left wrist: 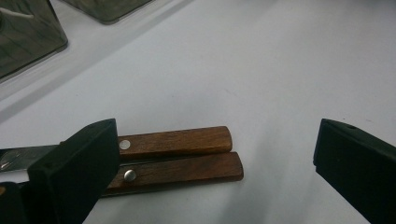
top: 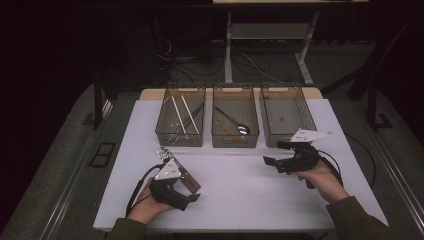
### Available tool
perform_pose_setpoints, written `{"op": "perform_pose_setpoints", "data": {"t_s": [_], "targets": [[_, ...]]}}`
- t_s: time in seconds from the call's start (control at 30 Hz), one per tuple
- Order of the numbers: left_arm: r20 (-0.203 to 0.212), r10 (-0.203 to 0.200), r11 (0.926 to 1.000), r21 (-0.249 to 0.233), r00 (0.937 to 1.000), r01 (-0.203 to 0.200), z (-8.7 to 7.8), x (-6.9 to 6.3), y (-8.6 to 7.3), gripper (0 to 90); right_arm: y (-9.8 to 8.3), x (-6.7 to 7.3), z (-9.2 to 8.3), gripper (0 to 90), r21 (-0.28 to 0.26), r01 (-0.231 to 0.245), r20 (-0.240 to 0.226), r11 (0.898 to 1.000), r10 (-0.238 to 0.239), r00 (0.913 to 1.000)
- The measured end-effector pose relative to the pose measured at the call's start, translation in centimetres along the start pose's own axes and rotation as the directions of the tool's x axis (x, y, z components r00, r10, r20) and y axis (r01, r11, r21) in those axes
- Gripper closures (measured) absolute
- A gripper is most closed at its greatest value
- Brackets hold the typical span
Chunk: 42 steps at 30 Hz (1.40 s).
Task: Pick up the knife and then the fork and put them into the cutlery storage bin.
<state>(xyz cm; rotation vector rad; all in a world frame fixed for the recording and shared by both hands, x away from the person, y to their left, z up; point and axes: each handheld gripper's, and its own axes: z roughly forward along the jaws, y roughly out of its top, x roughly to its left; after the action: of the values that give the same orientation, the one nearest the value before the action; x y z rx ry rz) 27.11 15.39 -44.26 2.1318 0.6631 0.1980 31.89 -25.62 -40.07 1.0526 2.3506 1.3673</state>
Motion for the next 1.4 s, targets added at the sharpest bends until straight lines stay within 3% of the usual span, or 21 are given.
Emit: {"op": "perform_pose_setpoints", "data": {"t_s": [0.27, 0.4, 0.53, 0.67, 0.8, 0.97, 1.1, 1.2, 1.4], "targets": [[-0.012, -0.005, 1.0000, 0.001, 0.9999, 0.005, 0.0, 0.1, 0.0, 0.0, -3.0, 0.6, -1.0, 17.6, 0.006, 0.010, 0.010, 1.000, -0.010, 0.9999], [-0.041, -0.021, 0.9998, 0.002, 0.9990, 0.021, -0.2, 0.2, 0.1, 0.0, -4.4, 0.8, -1.4, 17.6, 0.028, 0.031, 0.017, 0.999, -0.031, 0.9994], [-0.088, -0.042, 0.9991, -0.011, 0.9953, 0.041, -0.8, 0.6, 0.1, 6.1, -5.6, 0.9, -1.9, 17.6, 0.053, 0.037, 0.023, 0.998, -0.038, 0.9990], [-0.130, -0.055, 0.9982, -0.029, 0.9900, 0.052, -1.5, 1.1, 0.2, 18.8, -6.5, 1.1, -2.8, 17.6, 0.061, 0.038, 0.030, 0.997, -0.040, 0.9987], [-0.148, -0.059, 0.9977, -0.042, 0.9872, 0.054, -1.9, 1.4, 0.5, 40.4, -7.0, 1.2, -3.5, 17.7, 0.058, 0.037, 0.031, 0.998, -0.039, 0.9987], [-0.137, -0.063, 0.9978, -0.029, 0.9886, 0.060, -1.3, 1.9, 1.1, 69.3, -7.0, 1.1, -3.3, 17.7, 0.060, 0.033, 0.027, 0.998, -0.035, 0.9990], [-0.106, -0.073, 0.9973, -0.014, 0.9917, 0.072, -0.4, 2.3, 1.8, 86.4, -7.1, 1.2, -3.2, 17.6, 0.069, 0.043, 0.025, 0.997, -0.045, 0.9987], [-0.078, -0.081, 0.9967, -0.005, 0.9936, 0.081, 0.4, 2.2, 2.1, 88.9, -7.1, 1.2, -3.1, 17.6, 0.071, 0.043, 0.024, 0.997, -0.045, 0.9987], [-0.039, -0.037, 0.9936, 0.106, 0.9985, 0.041, 2.5, 1.2, 2.5, 88.9, -7.0, 1.2, -3.2, 17.7, 0.063, 0.043, 0.029, 0.997, -0.045, 0.9986]]}}
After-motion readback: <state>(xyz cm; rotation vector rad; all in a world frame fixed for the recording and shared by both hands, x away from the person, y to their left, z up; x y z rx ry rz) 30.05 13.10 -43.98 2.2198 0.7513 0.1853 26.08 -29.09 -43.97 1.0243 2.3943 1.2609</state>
